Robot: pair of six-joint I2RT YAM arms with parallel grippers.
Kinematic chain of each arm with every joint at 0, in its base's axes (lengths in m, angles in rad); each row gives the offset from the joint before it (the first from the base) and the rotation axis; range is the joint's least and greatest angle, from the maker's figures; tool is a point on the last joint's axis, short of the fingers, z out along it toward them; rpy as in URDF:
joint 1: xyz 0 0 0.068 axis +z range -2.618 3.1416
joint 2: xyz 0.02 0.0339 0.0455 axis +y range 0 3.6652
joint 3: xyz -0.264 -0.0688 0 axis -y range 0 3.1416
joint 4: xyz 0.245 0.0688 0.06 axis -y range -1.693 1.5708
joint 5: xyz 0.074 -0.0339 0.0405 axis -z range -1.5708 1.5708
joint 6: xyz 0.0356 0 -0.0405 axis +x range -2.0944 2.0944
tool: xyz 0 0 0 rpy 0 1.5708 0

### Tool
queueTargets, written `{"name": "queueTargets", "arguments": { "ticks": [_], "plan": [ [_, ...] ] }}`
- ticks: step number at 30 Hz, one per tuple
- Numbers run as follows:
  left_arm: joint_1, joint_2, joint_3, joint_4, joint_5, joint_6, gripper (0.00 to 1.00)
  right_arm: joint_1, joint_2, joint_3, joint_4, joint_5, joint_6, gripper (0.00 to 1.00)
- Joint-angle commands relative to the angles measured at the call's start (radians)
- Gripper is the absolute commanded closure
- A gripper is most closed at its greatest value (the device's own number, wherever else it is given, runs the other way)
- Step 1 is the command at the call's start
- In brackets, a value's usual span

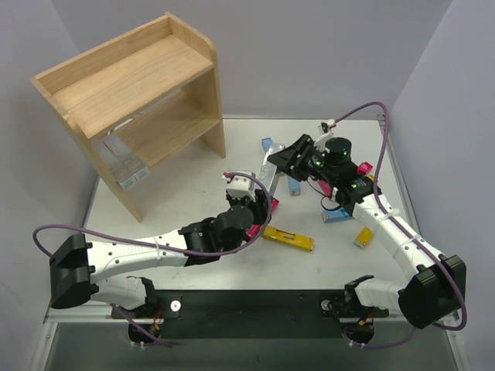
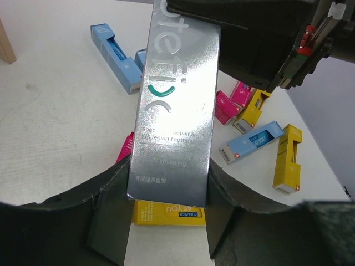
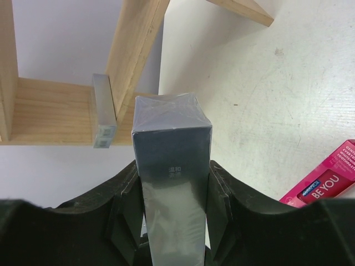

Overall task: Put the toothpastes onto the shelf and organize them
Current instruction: Pick up the toothpaste from the center of the board, then place the toothpaste on the shelf.

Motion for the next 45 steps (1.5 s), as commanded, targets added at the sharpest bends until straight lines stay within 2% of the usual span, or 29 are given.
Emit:
{"name": "queueTargets", "arguments": {
  "ticks": [1, 2, 5, 8, 17, 24, 36, 45],
  "plan": [
    [0.002, -0.017, -0.005, 0.101, -0.025, 0.017, 0.70, 0.007, -0.051, -0.006, 0.059, -0.017, 0.024, 0.55],
    [0.002, -0.020, -0.007, 0.098, -0.033, 0.016, 0.72, 0.004, -0.054, -0.007, 0.048, -0.017, 0.017, 0.40],
    [0.011, -0.020, -0.007, 0.066, -0.077, 0.031, 0.78, -0.024, -0.069, -0.012, 0.009, -0.011, 0.005, 0.20],
    [0.046, -0.031, 0.005, -0.014, -0.146, 0.004, 0.82, -0.068, -0.098, -0.020, -0.047, -0.002, -0.025, 0.12],
    [0.256, -0.091, 0.065, -0.278, -0.255, -0.085, 0.88, -0.206, -0.201, -0.062, -0.212, -0.031, -0.154, 0.10],
    [0.421, -0.091, 0.148, -0.436, -0.304, -0.101, 0.92, -0.185, -0.269, -0.059, -0.298, 0.025, -0.295, 0.09],
    [0.605, -0.017, 0.211, -0.365, -0.344, 0.036, 0.92, -0.108, -0.336, -0.061, -0.383, 0.107, -0.409, 0.07],
    [0.663, 0.075, 0.262, -0.310, -0.395, 0.125, 0.92, -0.064, -0.362, -0.059, -0.414, 0.137, -0.461, 0.07]
  ]
}}
